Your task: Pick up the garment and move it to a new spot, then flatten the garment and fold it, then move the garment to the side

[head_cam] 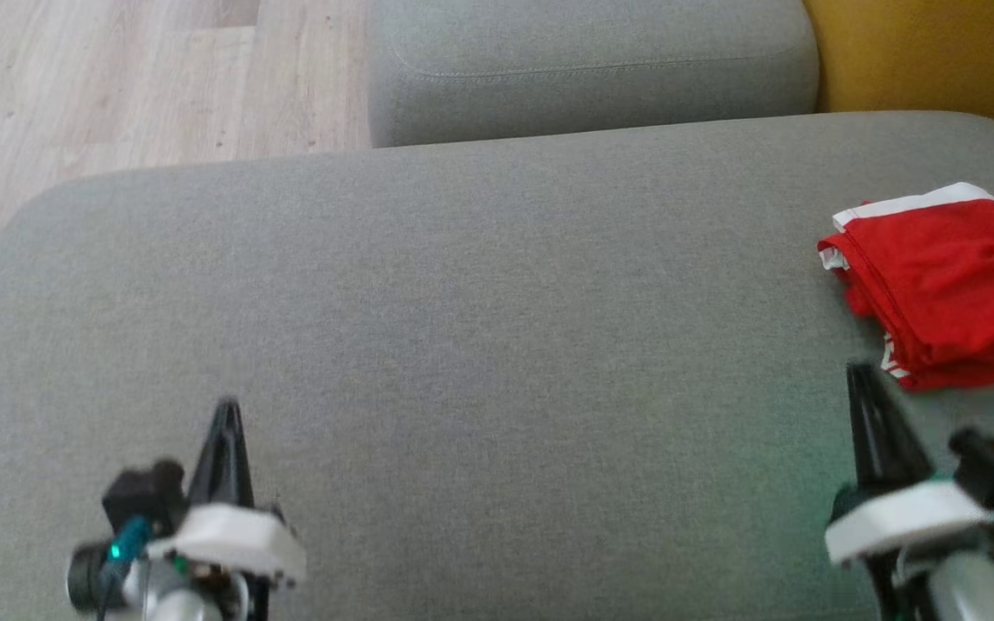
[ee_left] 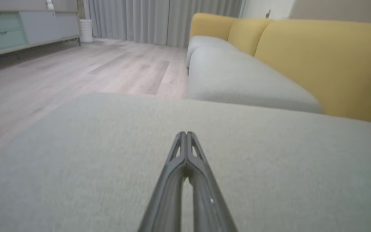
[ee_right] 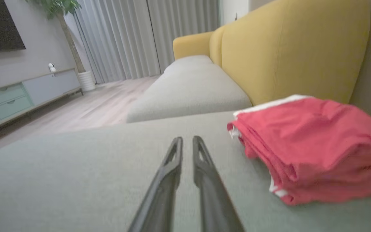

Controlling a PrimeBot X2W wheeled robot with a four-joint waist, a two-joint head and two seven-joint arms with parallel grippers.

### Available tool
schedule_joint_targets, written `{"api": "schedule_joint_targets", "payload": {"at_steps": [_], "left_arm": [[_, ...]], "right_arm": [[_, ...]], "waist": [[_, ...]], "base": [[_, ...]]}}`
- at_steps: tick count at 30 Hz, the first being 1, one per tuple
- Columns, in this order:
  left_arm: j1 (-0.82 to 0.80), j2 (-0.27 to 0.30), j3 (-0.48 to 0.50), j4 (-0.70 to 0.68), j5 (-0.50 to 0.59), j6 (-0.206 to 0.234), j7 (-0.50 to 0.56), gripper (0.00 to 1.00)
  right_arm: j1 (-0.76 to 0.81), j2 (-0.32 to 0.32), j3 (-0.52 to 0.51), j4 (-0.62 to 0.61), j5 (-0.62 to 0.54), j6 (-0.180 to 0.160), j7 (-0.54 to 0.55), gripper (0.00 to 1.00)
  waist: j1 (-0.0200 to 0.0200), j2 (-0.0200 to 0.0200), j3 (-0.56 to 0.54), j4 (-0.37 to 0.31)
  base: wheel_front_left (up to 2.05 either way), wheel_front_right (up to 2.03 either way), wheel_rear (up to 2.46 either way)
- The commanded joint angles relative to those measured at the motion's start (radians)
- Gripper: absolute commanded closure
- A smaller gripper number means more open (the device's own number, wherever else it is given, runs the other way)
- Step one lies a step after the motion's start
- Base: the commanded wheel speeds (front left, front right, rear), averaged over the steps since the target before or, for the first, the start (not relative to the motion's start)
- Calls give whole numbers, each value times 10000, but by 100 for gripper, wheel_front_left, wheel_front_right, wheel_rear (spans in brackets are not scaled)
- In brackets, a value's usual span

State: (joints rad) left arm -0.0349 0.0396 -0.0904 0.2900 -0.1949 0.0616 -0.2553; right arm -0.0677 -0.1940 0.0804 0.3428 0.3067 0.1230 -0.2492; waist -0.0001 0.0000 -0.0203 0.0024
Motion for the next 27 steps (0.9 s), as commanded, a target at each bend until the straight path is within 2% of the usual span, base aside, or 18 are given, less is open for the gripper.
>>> {"api": "schedule_joint_targets", "payload": {"at_steps": [1,27], "left_arm": [[-91,9,55,-43,-157,-24,65,100],[-204,29,453,-149,-3112,-423,813,100]], "right_arm": [[-71,12,-44,-61,153,1,47,100],[-134,312,-443,-261,2864,17,801,100]], "waist": [[1,0,2,0],[1,0,51,-5]], "base": [[0,0,0],[0,0,0]]}}
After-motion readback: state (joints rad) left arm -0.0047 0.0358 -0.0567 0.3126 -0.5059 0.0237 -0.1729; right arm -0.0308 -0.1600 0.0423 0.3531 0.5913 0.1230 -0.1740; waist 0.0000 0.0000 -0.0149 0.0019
